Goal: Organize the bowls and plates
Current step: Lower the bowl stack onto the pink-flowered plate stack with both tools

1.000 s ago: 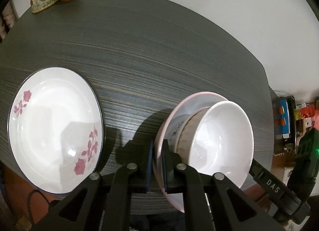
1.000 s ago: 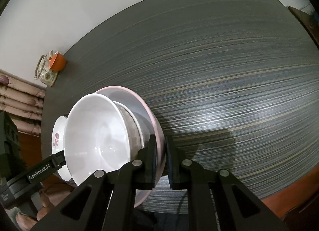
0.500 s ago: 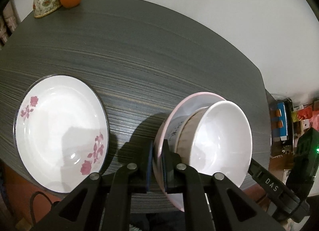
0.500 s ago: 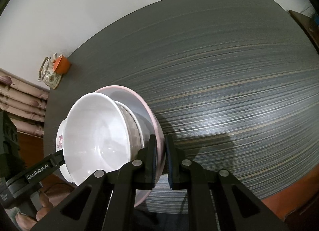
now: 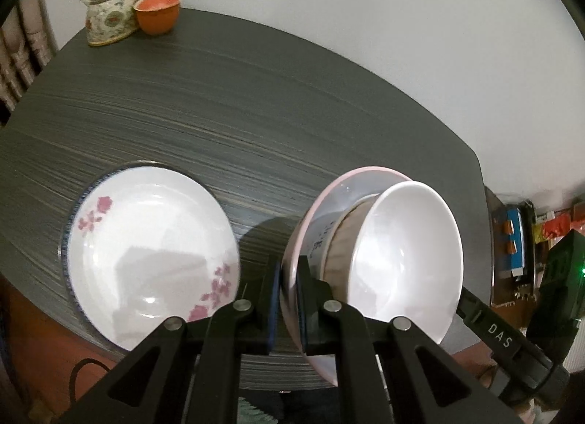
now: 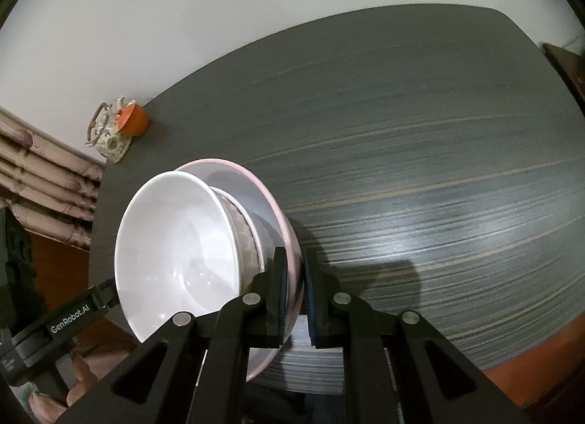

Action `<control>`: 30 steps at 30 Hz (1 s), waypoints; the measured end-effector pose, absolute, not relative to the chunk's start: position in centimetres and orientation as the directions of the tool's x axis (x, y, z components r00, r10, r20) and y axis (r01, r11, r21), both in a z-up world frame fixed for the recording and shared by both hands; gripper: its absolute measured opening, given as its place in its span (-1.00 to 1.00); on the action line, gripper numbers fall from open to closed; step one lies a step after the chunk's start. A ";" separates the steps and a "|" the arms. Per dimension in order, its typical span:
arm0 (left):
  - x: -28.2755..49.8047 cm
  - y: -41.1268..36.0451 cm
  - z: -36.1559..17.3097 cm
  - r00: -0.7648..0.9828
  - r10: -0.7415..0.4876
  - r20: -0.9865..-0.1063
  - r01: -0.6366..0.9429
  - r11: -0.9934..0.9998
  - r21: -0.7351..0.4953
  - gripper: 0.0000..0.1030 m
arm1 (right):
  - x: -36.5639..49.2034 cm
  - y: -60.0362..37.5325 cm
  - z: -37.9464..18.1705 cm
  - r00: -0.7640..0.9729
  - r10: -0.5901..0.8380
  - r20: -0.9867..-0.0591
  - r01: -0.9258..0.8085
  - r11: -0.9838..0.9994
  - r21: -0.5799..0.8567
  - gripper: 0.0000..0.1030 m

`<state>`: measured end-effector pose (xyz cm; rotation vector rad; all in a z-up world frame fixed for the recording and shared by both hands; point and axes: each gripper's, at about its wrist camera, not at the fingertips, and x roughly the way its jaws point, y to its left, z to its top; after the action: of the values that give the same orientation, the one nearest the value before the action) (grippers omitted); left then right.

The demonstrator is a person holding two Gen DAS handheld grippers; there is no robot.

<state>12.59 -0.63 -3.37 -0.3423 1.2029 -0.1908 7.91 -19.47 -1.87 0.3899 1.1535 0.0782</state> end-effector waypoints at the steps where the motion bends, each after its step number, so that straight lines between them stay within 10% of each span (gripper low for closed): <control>1: 12.6 -0.3 -3.1 0.360 -0.318 -0.877 -0.039 0.934 -0.355 -0.88 | 8.0 -19.2 -1.7 0.412 0.261 -0.873 0.133 0.931 0.341 -0.78; 30: 9.6 12.6 -1.9 0.437 -0.221 -0.872 -0.261 0.896 -0.358 -0.88 | 9.6 -6.8 0.8 0.361 0.345 -0.867 -0.088 0.938 0.337 -0.78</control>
<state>9.61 12.62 -1.88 -0.4844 1.1304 0.0263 9.60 -6.79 0.81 0.2489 1.1718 0.2830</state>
